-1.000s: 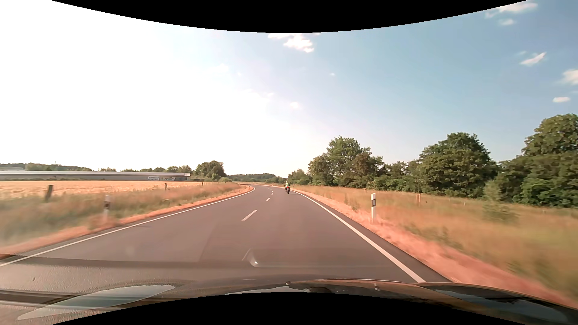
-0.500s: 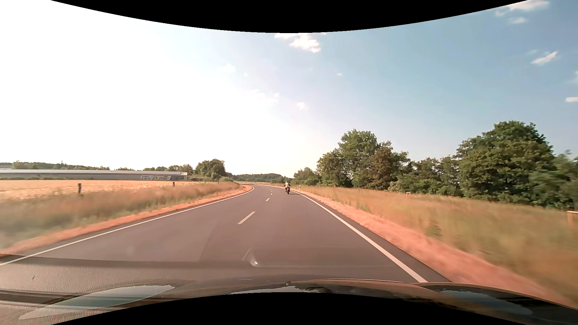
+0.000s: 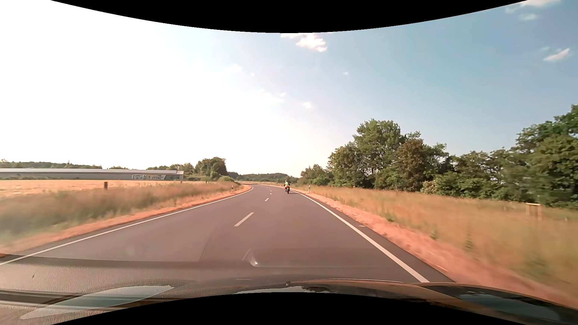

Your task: Follow the waypoints while adhering to traffic rules and regulations

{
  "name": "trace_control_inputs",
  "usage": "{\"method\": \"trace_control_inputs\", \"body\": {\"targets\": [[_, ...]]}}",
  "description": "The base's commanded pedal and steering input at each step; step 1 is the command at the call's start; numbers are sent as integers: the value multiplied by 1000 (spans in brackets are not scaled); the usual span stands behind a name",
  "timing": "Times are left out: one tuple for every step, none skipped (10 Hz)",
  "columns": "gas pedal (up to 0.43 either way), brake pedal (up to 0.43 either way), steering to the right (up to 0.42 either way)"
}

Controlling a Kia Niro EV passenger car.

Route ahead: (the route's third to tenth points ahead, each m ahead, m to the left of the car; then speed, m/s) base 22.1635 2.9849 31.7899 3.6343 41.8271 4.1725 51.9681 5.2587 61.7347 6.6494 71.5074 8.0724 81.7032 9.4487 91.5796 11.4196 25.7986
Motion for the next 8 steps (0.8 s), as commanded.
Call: {"method": "trace_control_inputs", "body": {"targets": [[130,0,-12],[130,0,-13],[130,0,-13],[130,0,-13],[130,0,-14],[130,0,-14],[130,0,-15],[130,0,-15]]}}
